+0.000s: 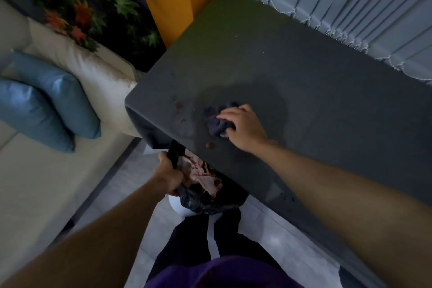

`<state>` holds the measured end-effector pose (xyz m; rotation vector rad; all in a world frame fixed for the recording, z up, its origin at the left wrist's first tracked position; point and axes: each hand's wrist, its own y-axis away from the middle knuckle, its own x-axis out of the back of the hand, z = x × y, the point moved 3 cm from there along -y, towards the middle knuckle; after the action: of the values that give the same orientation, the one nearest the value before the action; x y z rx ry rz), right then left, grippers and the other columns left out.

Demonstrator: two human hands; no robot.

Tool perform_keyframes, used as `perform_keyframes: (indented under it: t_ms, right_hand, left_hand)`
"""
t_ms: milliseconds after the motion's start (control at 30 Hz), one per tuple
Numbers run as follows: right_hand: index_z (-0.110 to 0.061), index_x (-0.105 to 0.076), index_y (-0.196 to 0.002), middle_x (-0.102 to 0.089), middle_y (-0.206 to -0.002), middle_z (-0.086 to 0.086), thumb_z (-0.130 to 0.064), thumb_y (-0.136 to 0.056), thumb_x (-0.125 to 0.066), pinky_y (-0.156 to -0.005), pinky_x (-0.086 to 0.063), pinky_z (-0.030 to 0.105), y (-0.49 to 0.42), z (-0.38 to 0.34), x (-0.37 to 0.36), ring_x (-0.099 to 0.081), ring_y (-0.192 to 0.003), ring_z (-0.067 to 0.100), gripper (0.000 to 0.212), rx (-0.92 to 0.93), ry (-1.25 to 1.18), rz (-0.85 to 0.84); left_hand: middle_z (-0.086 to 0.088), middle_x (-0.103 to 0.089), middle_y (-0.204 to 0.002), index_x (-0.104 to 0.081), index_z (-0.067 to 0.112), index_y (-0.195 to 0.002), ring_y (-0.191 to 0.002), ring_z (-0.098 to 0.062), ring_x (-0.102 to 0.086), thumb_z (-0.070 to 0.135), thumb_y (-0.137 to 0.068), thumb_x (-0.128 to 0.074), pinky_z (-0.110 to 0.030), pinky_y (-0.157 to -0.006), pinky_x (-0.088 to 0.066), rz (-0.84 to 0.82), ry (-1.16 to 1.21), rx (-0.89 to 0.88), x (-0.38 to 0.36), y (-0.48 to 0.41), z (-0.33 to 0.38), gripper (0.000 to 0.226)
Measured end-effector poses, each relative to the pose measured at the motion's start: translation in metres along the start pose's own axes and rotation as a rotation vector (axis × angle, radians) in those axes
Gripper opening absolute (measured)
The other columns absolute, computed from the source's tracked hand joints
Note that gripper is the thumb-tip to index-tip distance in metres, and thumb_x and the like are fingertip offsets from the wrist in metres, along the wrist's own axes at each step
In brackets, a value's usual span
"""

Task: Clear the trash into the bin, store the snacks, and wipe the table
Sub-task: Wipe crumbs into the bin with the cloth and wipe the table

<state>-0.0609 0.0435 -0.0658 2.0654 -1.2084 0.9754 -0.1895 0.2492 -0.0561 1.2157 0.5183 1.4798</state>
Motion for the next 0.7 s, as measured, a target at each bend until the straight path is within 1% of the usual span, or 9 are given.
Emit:
perform_keyframes:
  t_ms: [33, 100, 167, 267, 333, 467, 533, 633, 700]
  right_hand:
    - [-0.016, -0.072, -0.119, -0.067, -0.124, 0.0, -0.015, -0.076, -0.068, -0.098, -0.045, 0.039, 0.008, -0.007, -0.007, -0.05, -0.107, 0.029, 0.043, 0.048, -0.01, -0.039]
    - [-0.015, -0.073, -0.118, -0.067, -0.121, 0.002, -0.012, -0.075, -0.069, -0.095, -0.047, 0.036, 0.028, -0.025, -0.02, -0.052, -0.105, 0.028, 0.043, 0.122, -0.044, -0.103]
    - [-0.015, -0.074, -0.115, -0.07, -0.116, 0.001, -0.013, -0.074, -0.066, -0.09, -0.051, 0.035, 0.046, -0.04, -0.028, -0.056, -0.102, 0.028, 0.042, 0.155, -0.071, -0.086]
    - [-0.016, -0.075, -0.11, -0.073, -0.106, 0.002, -0.013, -0.071, -0.067, -0.077, -0.053, 0.032, 0.071, -0.059, -0.04, -0.06, -0.095, 0.029, 0.04, 0.231, -0.034, -0.102]
    - [-0.017, -0.073, -0.111, -0.071, -0.101, 0.005, -0.014, -0.074, -0.064, -0.074, -0.054, 0.036, 0.083, -0.068, -0.044, -0.06, -0.094, 0.03, 0.038, 0.234, -0.011, -0.176]
    - [-0.013, -0.061, -0.12, -0.066, -0.112, 0.014, -0.01, -0.085, -0.057, -0.081, -0.047, 0.043, 0.085, -0.077, -0.046, -0.057, -0.105, 0.035, 0.035, 0.064, 0.004, -0.277]
    - [-0.01, -0.056, -0.117, -0.062, -0.114, 0.015, -0.003, -0.085, -0.056, -0.077, -0.044, 0.044, 0.084, -0.081, -0.044, -0.056, -0.103, 0.036, 0.033, 0.051, 0.026, -0.266]
    - [-0.012, -0.05, -0.112, -0.047, -0.115, 0.01, 0.011, -0.078, -0.057, -0.065, -0.034, 0.039, 0.085, -0.083, -0.043, -0.055, -0.091, 0.034, 0.042, 0.015, 0.028, -0.299]
    - [-0.012, -0.049, -0.109, -0.048, -0.114, 0.01, 0.012, -0.078, -0.057, -0.066, -0.037, 0.039, 0.087, -0.084, -0.042, -0.055, -0.092, 0.033, 0.04, -0.013, 0.059, -0.326]
  left_hand:
    - [-0.011, -0.055, -0.104, -0.027, 0.021, -0.123, -0.084, -0.03, -0.063, -0.004, -0.093, -0.046, -0.045, -0.059, -0.061, 0.017, -0.003, -0.023, -0.001, 0.001, -0.001, 0.044]
    - [-0.01, -0.055, -0.097, -0.028, 0.015, -0.127, -0.075, -0.023, -0.058, -0.007, -0.093, -0.046, -0.033, -0.048, -0.057, 0.014, 0.034, -0.049, -0.005, 0.003, -0.005, 0.045]
    - [-0.007, -0.05, -0.089, -0.025, 0.013, -0.125, -0.07, -0.019, -0.053, -0.009, -0.093, -0.045, -0.025, -0.038, -0.049, -0.011, 0.069, -0.032, -0.005, 0.007, -0.01, 0.044]
    - [-0.014, -0.054, -0.105, -0.023, 0.019, -0.131, -0.087, -0.032, -0.063, -0.003, -0.089, -0.056, -0.031, -0.04, -0.052, -0.02, 0.01, -0.015, 0.0, 0.007, -0.017, 0.058]
    - [-0.015, -0.053, -0.108, -0.022, 0.022, -0.131, -0.092, -0.035, -0.063, -0.001, -0.089, -0.058, -0.034, -0.042, -0.053, -0.008, -0.012, -0.01, 0.004, 0.008, -0.023, 0.06]
    - [-0.012, -0.049, -0.108, -0.023, 0.023, -0.131, -0.097, -0.038, -0.061, -0.001, -0.084, -0.064, -0.04, -0.046, -0.056, 0.001, -0.017, -0.02, 0.008, 0.012, -0.033, 0.066]
    - [-0.015, -0.049, -0.113, -0.021, 0.025, -0.133, -0.103, -0.041, -0.06, 0.0, -0.084, -0.065, -0.039, -0.046, -0.057, -0.015, -0.028, -0.02, 0.01, 0.013, -0.036, 0.07]
    - [-0.019, -0.05, -0.119, -0.02, 0.027, -0.135, -0.105, -0.043, -0.06, -0.003, -0.085, -0.061, -0.039, -0.047, -0.057, -0.018, -0.033, -0.012, 0.012, 0.014, -0.039, 0.071]
    - [-0.019, -0.05, -0.118, -0.021, 0.026, -0.134, -0.104, -0.044, -0.06, -0.005, -0.086, -0.058, -0.039, -0.045, -0.056, -0.006, -0.021, -0.01, 0.014, 0.015, -0.041, 0.068]
